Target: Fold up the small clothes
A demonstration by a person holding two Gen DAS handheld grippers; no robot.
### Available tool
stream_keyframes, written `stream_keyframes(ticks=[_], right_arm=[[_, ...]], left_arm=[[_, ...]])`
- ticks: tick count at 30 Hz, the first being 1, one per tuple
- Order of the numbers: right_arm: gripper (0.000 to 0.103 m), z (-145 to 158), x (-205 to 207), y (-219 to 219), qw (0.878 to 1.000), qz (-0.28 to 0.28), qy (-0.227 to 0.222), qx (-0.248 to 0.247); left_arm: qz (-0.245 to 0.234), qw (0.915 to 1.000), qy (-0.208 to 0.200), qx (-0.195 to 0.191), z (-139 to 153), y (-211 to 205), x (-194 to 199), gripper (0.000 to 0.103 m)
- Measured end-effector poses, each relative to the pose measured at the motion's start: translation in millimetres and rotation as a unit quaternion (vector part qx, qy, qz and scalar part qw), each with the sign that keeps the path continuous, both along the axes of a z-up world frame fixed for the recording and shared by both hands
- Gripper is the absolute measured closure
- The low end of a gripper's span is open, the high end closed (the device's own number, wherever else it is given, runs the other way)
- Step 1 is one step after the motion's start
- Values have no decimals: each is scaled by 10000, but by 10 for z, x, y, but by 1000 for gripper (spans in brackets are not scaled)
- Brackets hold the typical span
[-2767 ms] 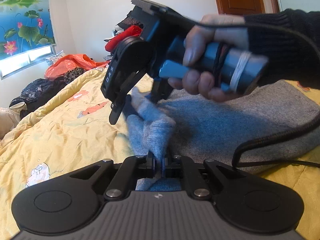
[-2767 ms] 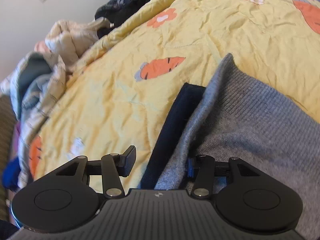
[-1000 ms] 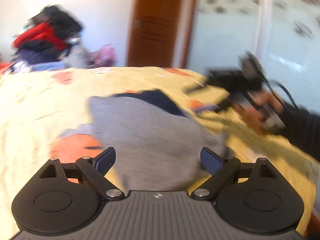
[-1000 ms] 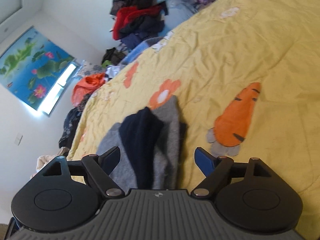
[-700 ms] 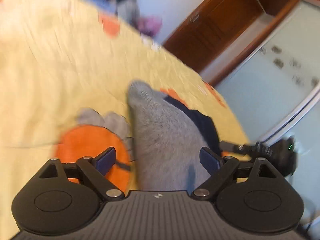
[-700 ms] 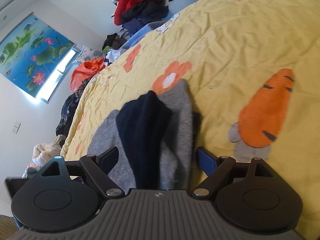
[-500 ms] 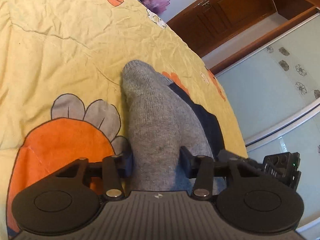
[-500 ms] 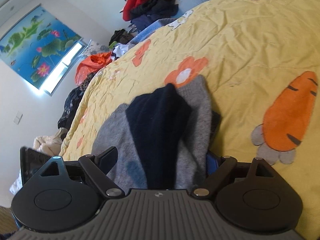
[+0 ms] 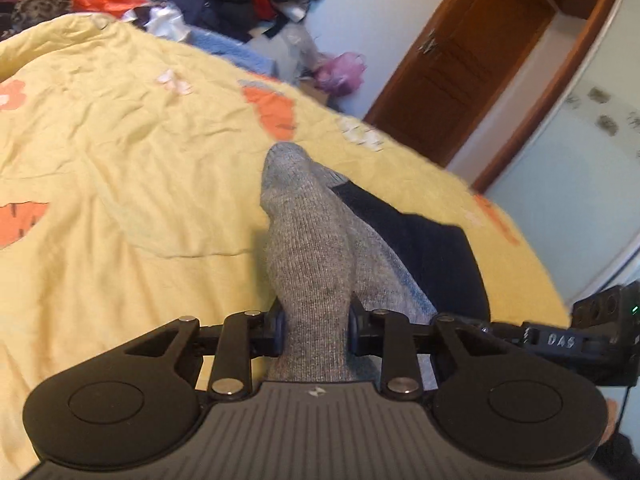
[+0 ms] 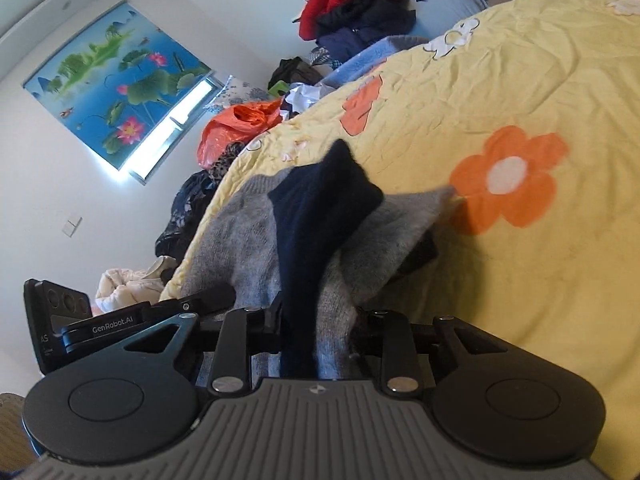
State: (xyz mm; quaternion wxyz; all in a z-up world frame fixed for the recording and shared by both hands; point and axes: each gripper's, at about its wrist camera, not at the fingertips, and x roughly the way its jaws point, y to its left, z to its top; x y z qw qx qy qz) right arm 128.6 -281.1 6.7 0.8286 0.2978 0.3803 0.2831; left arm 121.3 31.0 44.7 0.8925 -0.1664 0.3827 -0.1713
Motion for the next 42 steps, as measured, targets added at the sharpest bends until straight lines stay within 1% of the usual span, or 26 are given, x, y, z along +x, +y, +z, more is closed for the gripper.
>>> stream_keyframes(ticks=[1, 2, 3, 4, 5, 6, 7, 9, 11, 12, 13, 14, 15, 17, 18, 20, 22, 24, 27, 29, 31, 32, 36, 37, 39, 42], right_arm=[[64, -64, 54, 38, 9999, -35, 106, -60], [60, -126, 78, 50, 9995, -137, 270, -109], [50, -158, 54, 29, 9990, -233, 385, -65], [46, -162, -9, -18, 9989, -260, 399, 47], [44, -136, -98, -74, 9989, -266, 364, 109], [38, -84, -207, -141, 9991, -304, 267, 110], [35, -26, -328, -206, 9992, -378, 147, 45], [35, 88, -598, -324, 9993, -371, -65, -43], [35, 141, -802, -368, 9999, -161, -7, -11], [35, 153, -893, -361, 10000, -40, 63, -13], [35, 174, -971, -333, 9999, 80, 102, -57], [35, 185, -1040, -310, 9998, 151, 108, -99], [35, 190, -1098, -284, 9996, 212, 114, -141], [36, 208, -1174, -203, 9989, 340, 66, -314], [37, 223, -1193, -150, 9981, 393, -4, -479], [40, 214, -1198, -59, 9963, 472, -32, -717], [53, 195, -1180, 20, 9946, 489, -25, -917], [55, 220, -1207, 95, 9915, 536, -129, -1174], [55, 276, -1279, 141, 9888, 633, -278, -1322], [55, 273, -1292, 143, 9882, 685, -254, -1346], [55, 221, -1266, 137, 9884, 699, -189, -1335], [55, 183, -1240, 139, 9887, 696, -134, -1319], [56, 93, -1178, 108, 9921, 655, 30, -1073], [60, 102, -1177, 98, 9926, 634, 40, -1038], [65, 128, -1189, 85, 9923, 664, 0, -1042], [67, 107, -1199, 82, 9913, 698, 29, -1115]], left_arm=[[56, 9999, 136, 39, -98, 41, 42, 68], [117, 9997, 229, -64, -171, 121, 10, 64], [215, 9992, 246, -244, -207, 193, -37, 56], [303, 9985, 235, -401, -221, 277, -134, 48], [340, 9981, 149, -491, -207, 334, -230, 46], [372, 9980, -27, -507, -171, 382, -356, 44], [409, 9982, -193, -398, -149, 406, -478, 43], [387, 9978, -533, 20, -97, 402, -724, 43], [331, 9920, -998, 699, -51, 315, -1018, 43], [242, 9843, -1298, 1174, -34, 231, -1175, 43], [116, 9727, -1610, 1668, -35, 131, -1341, 43], [-62, 9573, -1947, 2138, -49, 25, -1523, 43], [-278, 9431, -2200, 2479, -69, -67, -1679, 43], [-792, 9225, -2445, 2880, -125, -213, -1890, 43], [-986, 9168, -2451, 2993, -163, -273, -1936, 42], [-1085, 9083, -2419, 3235, -258, -363, -1933, 42], [-1015, 9073, -2310, 3364, -307, -407, -1883, 43], [-996, 9117, -2213, 3316, -325, -416, -1810, 43], [-1229, 9189, -2184, 3048, -274, -406, -1831, 45], [-1357, 9164, -2194, 3061, -298, -421, -1882, 43], [-1325, 9132, -2129, 3212, -357, -443, -1871, 42], [-1319, 9142, -2047, 3238, -391, -443, -1840, 42], [-1354, 9232, -1952, 3020, -365, -420, -1807, 48], [-1402, 9241, -1957, 2968, -346, -415, -1819, 48], [-1523, 9244, -1990, 2876, -319, -406, -1844, 48], [-1537, 9216, -1953, 2980, -358, -411, -1828, 48]])
